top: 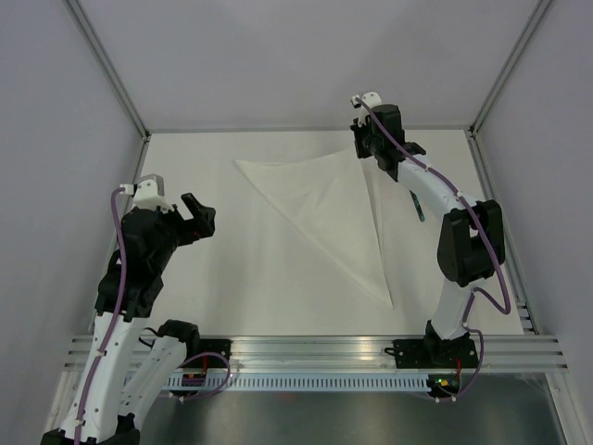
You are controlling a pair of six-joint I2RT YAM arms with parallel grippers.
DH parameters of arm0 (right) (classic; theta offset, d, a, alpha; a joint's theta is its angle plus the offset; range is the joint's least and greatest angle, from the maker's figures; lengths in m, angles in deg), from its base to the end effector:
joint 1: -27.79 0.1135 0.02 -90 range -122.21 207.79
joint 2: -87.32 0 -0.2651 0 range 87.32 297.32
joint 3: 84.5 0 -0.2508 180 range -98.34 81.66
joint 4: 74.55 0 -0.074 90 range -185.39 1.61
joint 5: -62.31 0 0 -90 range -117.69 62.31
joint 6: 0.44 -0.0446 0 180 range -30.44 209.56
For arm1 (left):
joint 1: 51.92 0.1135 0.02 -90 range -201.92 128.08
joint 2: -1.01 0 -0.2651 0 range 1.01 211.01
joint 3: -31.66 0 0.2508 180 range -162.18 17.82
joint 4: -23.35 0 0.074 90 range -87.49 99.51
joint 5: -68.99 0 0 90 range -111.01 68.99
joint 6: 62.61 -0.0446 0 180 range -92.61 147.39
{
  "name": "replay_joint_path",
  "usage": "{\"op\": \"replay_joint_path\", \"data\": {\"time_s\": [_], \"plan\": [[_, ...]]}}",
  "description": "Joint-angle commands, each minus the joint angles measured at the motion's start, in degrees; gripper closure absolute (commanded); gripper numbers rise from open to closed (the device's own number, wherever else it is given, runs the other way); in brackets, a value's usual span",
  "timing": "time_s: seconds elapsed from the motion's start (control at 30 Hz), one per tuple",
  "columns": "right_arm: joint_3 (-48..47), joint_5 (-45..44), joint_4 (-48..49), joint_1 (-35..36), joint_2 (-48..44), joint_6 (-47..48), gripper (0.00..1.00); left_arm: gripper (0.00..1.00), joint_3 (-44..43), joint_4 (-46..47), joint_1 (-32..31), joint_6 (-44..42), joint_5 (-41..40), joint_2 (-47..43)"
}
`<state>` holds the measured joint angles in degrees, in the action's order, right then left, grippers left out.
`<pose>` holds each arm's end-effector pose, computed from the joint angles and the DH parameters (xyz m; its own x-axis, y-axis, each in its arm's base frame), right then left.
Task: Fold the napkin, place the utensils inside, and roll it up
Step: Fold the napkin at the center of the board.
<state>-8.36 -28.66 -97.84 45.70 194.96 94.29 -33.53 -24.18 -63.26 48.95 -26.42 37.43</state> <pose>0.4343 0.1396 0.2956 -0.4074 -0.2183 -0.8868 -0.3278 0.9412 -0.0811 0.1368 -0.0231 0.3535 -0.3330 -0.3063 -0.8918 -0.0152 0.9474 -0.3198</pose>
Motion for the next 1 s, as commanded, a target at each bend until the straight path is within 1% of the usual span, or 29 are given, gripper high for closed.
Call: {"op": "replay_joint_path", "data": {"time_s": [0.0,0.43,0.97], "plan": [[0.28,-1.31,1.1,-0.77,-0.59,-0.25,1.0,0.0,0.11,1.7,0.17,-0.2,1.1,-0.04],[3.0,-1.31,1.98,-2.53,0.03,0.45,0.99,0.0,0.29,1.79,0.17,-0.12,1.19,0.05],[3.88,-1.75,2.95,-4.73,2.75,0.98,1.0,0.0,0.46,1.79,0.26,-0.12,1.37,0.23]]}}
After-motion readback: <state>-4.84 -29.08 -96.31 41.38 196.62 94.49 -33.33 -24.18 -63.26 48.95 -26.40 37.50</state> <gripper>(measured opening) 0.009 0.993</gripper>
